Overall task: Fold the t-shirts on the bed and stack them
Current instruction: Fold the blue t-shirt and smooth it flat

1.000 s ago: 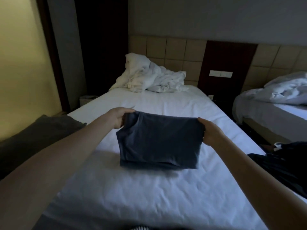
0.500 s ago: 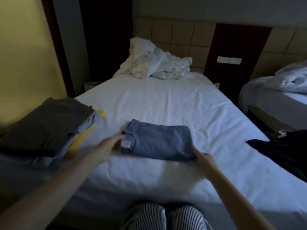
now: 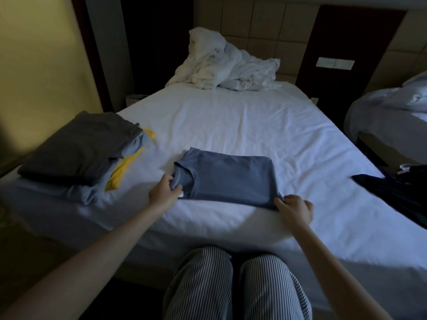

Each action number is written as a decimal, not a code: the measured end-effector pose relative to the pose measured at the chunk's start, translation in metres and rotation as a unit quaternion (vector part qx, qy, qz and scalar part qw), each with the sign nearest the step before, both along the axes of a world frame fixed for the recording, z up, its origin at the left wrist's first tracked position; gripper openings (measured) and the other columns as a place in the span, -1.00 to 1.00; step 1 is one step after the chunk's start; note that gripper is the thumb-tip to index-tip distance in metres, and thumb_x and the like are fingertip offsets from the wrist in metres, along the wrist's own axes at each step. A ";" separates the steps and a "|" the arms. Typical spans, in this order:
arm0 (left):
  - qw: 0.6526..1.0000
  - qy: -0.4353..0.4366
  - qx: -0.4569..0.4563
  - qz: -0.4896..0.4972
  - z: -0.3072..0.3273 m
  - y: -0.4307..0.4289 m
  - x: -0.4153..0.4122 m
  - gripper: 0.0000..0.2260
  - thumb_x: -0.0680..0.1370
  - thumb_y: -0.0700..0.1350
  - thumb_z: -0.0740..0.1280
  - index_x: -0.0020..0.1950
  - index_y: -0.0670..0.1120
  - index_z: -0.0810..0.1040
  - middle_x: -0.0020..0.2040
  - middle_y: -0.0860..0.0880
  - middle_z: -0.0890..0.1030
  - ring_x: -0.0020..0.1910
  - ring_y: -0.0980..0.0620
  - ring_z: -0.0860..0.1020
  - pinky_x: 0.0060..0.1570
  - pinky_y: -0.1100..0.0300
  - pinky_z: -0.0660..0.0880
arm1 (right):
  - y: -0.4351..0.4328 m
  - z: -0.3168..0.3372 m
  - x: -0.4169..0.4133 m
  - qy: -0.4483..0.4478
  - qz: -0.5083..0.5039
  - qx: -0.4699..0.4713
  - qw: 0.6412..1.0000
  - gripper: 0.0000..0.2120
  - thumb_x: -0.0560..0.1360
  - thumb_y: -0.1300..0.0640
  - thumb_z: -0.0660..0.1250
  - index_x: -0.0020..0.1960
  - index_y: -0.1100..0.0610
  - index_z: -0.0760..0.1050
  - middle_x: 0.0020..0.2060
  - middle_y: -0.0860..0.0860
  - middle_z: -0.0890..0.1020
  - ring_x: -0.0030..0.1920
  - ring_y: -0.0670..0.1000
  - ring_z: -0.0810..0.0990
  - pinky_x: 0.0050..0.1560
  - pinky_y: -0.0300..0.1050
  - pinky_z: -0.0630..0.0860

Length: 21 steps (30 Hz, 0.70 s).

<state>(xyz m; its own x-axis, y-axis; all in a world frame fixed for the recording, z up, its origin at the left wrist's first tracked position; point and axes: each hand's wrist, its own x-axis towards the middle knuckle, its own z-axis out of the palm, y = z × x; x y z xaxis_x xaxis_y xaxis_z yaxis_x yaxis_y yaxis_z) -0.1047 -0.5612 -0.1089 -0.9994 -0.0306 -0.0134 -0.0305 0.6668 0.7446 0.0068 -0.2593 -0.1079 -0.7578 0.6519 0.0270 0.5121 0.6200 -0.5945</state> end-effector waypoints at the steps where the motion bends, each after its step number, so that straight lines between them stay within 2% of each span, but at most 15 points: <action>1: 1.000 -0.003 -0.010 0.008 -0.001 0.001 0.002 -0.78 0.53 -0.06 0.31 0.09 -0.14 0.38 -0.05 -0.09 0.51 0.00 -0.15 0.50 -0.04 0.09 0.35 | 0.000 -0.005 0.000 0.008 0.007 -0.003 1.000 -0.71 0.46 -0.07 0.27 -0.30 0.09 0.57 -0.12 -0.02 0.56 0.15 0.18 0.40 -0.02 -0.09 0.26; 2: 1.000 -0.008 -0.008 0.019 0.002 0.004 0.003 -0.76 0.52 -0.06 0.32 0.10 -0.12 0.36 0.01 -0.12 0.53 0.04 -0.16 0.50 0.02 0.08 0.35 | 0.001 -0.007 -0.002 0.012 0.009 -0.012 1.000 -0.71 0.42 -0.10 0.28 -0.32 0.09 0.56 -0.13 -0.01 0.57 0.14 0.19 0.43 -0.03 -0.09 0.27; 3: 0.999 -0.019 -0.001 0.029 0.006 0.008 0.003 -0.73 0.50 -0.05 0.34 0.09 -0.09 0.33 0.06 -0.13 0.54 0.07 -0.17 0.49 0.07 0.06 0.34 | 0.000 -0.004 -0.004 0.018 -0.001 -0.033 0.999 -0.70 0.37 -0.13 0.28 -0.24 0.09 0.59 -0.08 0.02 0.59 0.16 0.19 0.43 0.02 -0.07 0.28; 5: 0.998 -0.026 0.001 0.057 0.015 0.019 0.000 -0.62 0.45 -0.01 0.38 0.16 -0.06 0.31 0.18 -0.14 0.49 0.18 -0.19 0.43 0.18 0.00 0.30 | -0.005 0.007 -0.012 0.052 -0.043 -0.068 0.995 -0.60 0.37 -0.09 0.31 0.12 0.09 0.54 0.16 0.10 0.54 0.31 0.18 0.30 0.25 -0.02 0.24; 6: 0.997 -0.003 -0.006 0.071 0.020 0.026 -0.002 -0.55 0.43 0.00 0.39 0.24 -0.05 0.32 0.24 -0.14 0.45 0.24 -0.21 0.39 0.22 -0.04 0.28 | -0.008 0.013 -0.018 0.080 -0.052 -0.056 0.994 -0.56 0.41 -0.01 0.32 0.25 0.12 0.46 0.25 0.12 0.48 0.38 0.16 0.22 0.33 -0.01 0.16; 8: 0.994 0.089 -0.024 0.058 0.028 0.043 -0.004 -0.50 0.42 -0.01 0.38 0.32 -0.05 0.36 0.29 -0.13 0.44 0.29 -0.22 0.36 0.23 -0.08 0.29 | -0.022 0.028 -0.032 0.129 0.017 0.029 0.991 -0.56 0.45 0.03 0.25 0.30 0.13 0.41 0.29 0.11 0.45 0.41 0.14 0.20 0.37 -0.02 0.08; 10: 0.982 0.162 -0.086 -0.042 0.031 0.064 -0.009 -0.59 0.46 -0.04 0.33 0.29 -0.06 0.43 0.27 -0.12 0.49 0.28 -0.21 0.39 0.21 -0.03 0.31 | -0.038 0.037 -0.049 0.140 0.149 0.128 0.971 -0.54 0.45 -0.04 0.14 0.26 0.13 0.48 0.26 0.10 0.50 0.37 0.16 0.30 0.33 0.01 0.15; 12: 0.958 0.196 -0.131 -0.167 0.031 0.087 -0.018 -0.71 0.51 -0.10 0.29 0.22 -0.10 0.50 0.20 -0.13 0.55 0.23 -0.18 0.44 0.15 0.05 0.31 | -0.049 0.035 -0.072 0.115 0.272 0.199 0.934 -0.46 0.44 -0.08 0.02 0.26 0.16 0.50 0.25 0.11 0.52 0.35 0.19 0.36 0.31 0.08 0.21; 14: 0.925 0.222 -0.173 -0.257 0.028 0.106 -0.032 -0.80 0.56 -0.11 0.23 0.12 -0.13 0.55 0.13 -0.12 0.59 0.17 -0.16 0.49 0.07 0.07 0.30 | -0.054 0.029 -0.095 0.056 0.337 0.236 0.910 -0.53 0.52 -0.01 0.01 0.35 0.09 0.41 0.35 0.02 0.44 0.43 0.13 0.25 0.40 0.04 0.11; 15: 0.909 0.226 -0.200 -0.287 0.025 0.111 -0.040 -0.77 0.59 -0.08 0.19 0.15 -0.12 0.54 0.18 -0.11 0.58 0.21 -0.14 0.47 0.11 0.05 0.29 | -0.051 0.022 -0.105 0.039 0.346 0.238 0.906 -0.59 0.58 0.02 0.02 0.38 0.03 0.37 0.39 -0.04 0.38 0.46 0.09 0.19 0.43 0.00 0.05; 16: 0.900 0.206 -0.232 -0.307 0.021 0.113 -0.049 -0.71 0.62 -0.02 0.12 0.27 -0.06 0.49 0.32 -0.07 0.49 0.33 -0.12 0.39 0.23 0.03 0.24 | -0.046 0.017 -0.112 0.021 0.341 0.231 0.911 -0.61 0.61 0.02 0.02 0.41 -0.02 0.31 0.43 -0.08 0.32 0.48 0.06 0.13 0.46 -0.02 -0.01; 18: 0.896 0.111 -0.293 -0.315 0.012 0.105 -0.071 -0.59 0.65 0.14 -0.04 0.50 0.16 0.19 0.55 0.05 0.13 0.53 -0.03 0.06 0.45 -0.10 -0.07 | -0.030 0.004 -0.121 -0.049 0.313 0.197 0.928 -0.57 0.62 -0.08 -0.02 0.48 -0.12 0.16 0.50 -0.13 0.14 0.52 0.02 -0.01 0.49 0.00 -0.15; 19: 0.899 0.071 -0.304 -0.308 0.008 0.097 -0.082 -0.57 0.63 0.21 -0.10 0.51 0.24 0.06 0.57 0.10 -0.01 0.54 0.00 -0.07 0.44 -0.17 -0.22 | -0.022 0.000 -0.123 -0.074 0.299 0.179 0.934 -0.55 0.62 -0.13 -0.05 0.50 -0.16 0.09 0.52 -0.13 0.05 0.52 0.02 -0.09 0.48 0.01 -0.21; 21: 0.909 0.028 -0.306 -0.280 0.000 0.081 -0.099 -0.53 0.57 0.33 -0.13 0.49 0.35 -0.03 0.56 0.16 -0.12 0.54 0.02 -0.19 0.38 -0.26 -0.33 | -0.008 -0.006 -0.127 -0.101 0.267 0.168 0.944 -0.52 0.58 -0.24 -0.07 0.49 -0.25 0.01 0.53 -0.13 -0.05 0.52 0.05 -0.18 0.46 0.08 -0.29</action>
